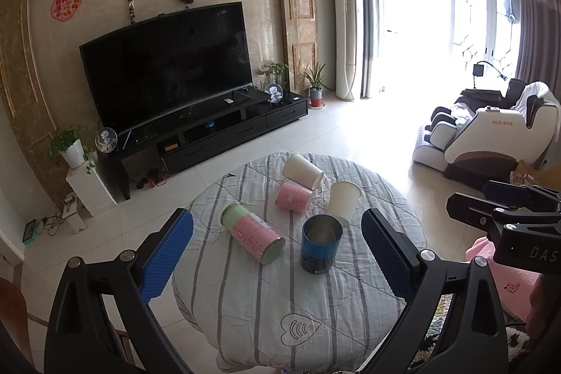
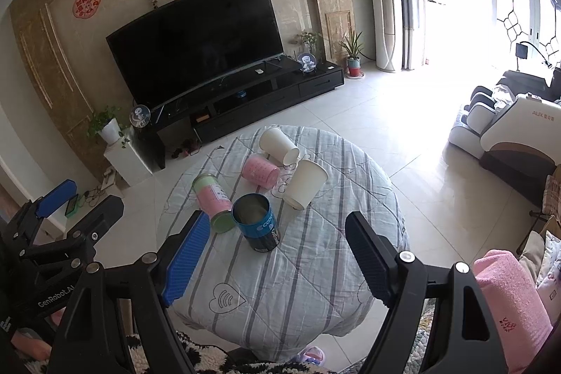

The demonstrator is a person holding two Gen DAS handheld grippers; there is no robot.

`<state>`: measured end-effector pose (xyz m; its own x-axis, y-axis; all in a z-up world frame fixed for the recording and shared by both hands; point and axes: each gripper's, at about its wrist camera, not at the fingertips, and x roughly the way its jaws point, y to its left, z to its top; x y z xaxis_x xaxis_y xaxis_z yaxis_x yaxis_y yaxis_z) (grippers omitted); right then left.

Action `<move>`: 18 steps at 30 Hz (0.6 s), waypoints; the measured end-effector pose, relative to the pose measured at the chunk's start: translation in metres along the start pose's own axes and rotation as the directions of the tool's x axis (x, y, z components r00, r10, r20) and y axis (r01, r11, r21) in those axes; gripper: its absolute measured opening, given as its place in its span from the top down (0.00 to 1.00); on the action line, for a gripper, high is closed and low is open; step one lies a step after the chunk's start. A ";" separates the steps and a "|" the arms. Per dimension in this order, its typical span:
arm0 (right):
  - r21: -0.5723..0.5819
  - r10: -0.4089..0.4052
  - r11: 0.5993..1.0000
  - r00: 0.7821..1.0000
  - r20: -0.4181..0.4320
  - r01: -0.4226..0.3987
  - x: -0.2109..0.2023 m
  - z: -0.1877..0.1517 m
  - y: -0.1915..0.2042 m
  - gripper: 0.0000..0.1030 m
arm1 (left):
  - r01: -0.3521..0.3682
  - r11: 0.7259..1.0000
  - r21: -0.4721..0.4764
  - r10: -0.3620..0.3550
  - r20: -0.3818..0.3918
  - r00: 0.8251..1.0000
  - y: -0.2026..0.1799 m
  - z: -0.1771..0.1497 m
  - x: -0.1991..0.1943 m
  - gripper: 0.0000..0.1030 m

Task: Flip cup upright

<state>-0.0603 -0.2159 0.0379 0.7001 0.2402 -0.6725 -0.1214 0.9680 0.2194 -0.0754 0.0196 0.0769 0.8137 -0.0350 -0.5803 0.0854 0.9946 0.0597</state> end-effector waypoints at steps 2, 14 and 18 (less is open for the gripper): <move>0.000 0.000 1.000 1.000 0.002 0.000 0.000 0.000 -0.001 0.22 | -0.001 1.000 0.000 0.001 0.005 1.000 -0.001 0.000 0.000 0.04; -0.012 -0.005 1.000 1.000 0.002 0.005 0.004 0.001 -0.002 0.21 | -0.018 1.000 -0.008 0.018 0.017 1.000 -0.001 0.001 -0.001 0.04; -0.020 -0.007 1.000 1.000 0.007 0.007 0.003 0.001 -0.002 0.21 | -0.019 1.000 -0.009 0.019 0.017 1.000 -0.001 0.000 -0.001 0.04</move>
<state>-0.0571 -0.2173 0.0356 0.7055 0.2334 -0.6692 -0.1305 0.9708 0.2010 -0.0766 0.0186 0.0771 0.8247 -0.0174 -0.5653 0.0647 0.9959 0.0637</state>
